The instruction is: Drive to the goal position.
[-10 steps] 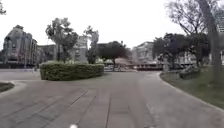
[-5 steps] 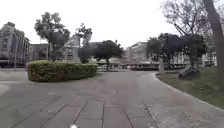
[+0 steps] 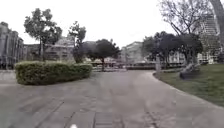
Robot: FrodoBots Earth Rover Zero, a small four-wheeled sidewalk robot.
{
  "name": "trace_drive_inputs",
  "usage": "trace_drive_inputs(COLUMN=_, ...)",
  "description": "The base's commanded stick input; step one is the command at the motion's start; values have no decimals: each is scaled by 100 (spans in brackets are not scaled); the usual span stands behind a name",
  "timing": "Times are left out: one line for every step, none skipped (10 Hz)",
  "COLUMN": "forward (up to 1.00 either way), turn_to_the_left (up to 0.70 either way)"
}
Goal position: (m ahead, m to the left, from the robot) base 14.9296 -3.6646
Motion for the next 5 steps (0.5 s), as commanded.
trace_drive_inputs(forward=100, turn_to_the_left=0)
trace_drive_inputs(forward=100, turn_to_the_left=0)
trace_drive_inputs(forward=100, turn_to_the_left=0)
trace_drive_inputs(forward=100, turn_to_the_left=0)
trace_drive_inputs(forward=100, turn_to_the_left=0)
